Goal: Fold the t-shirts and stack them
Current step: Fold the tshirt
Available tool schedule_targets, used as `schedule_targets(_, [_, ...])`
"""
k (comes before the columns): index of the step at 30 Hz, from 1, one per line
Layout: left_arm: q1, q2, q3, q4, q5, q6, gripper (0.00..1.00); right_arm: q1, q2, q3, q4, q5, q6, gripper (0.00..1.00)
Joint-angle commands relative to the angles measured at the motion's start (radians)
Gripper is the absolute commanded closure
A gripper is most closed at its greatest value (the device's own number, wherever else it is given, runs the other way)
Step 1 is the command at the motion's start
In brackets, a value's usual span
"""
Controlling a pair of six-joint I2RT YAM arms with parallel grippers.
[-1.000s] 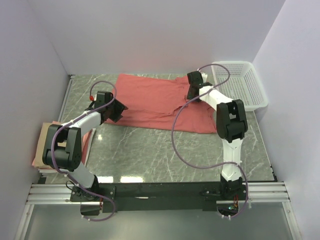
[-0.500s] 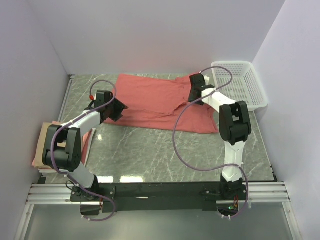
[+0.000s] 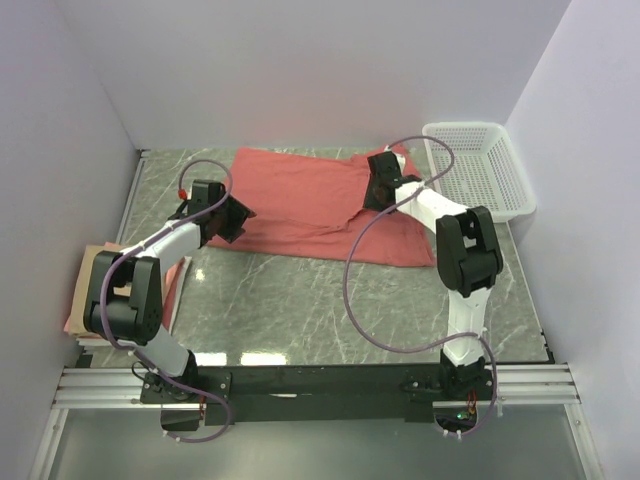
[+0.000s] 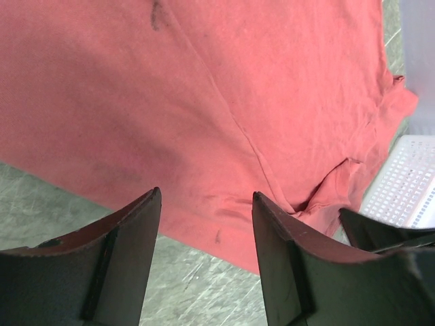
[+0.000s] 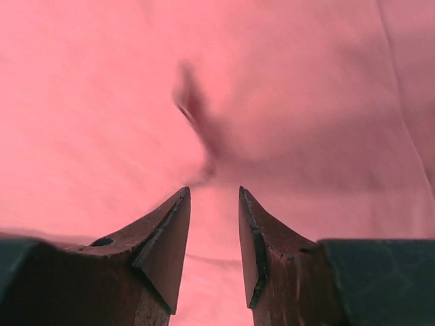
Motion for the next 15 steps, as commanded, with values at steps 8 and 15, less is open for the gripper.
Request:
schedule_targets(8, [0.04, -0.085, 0.022, -0.015, 0.002, 0.029, 0.38, 0.005, 0.23, 0.38, -0.05, -0.195, 0.013, 0.55])
schedule_targets(15, [0.119, -0.189, -0.082, -0.016, -0.005, 0.04, 0.38, 0.002, 0.184, 0.417, -0.077, -0.2, 0.022, 0.38])
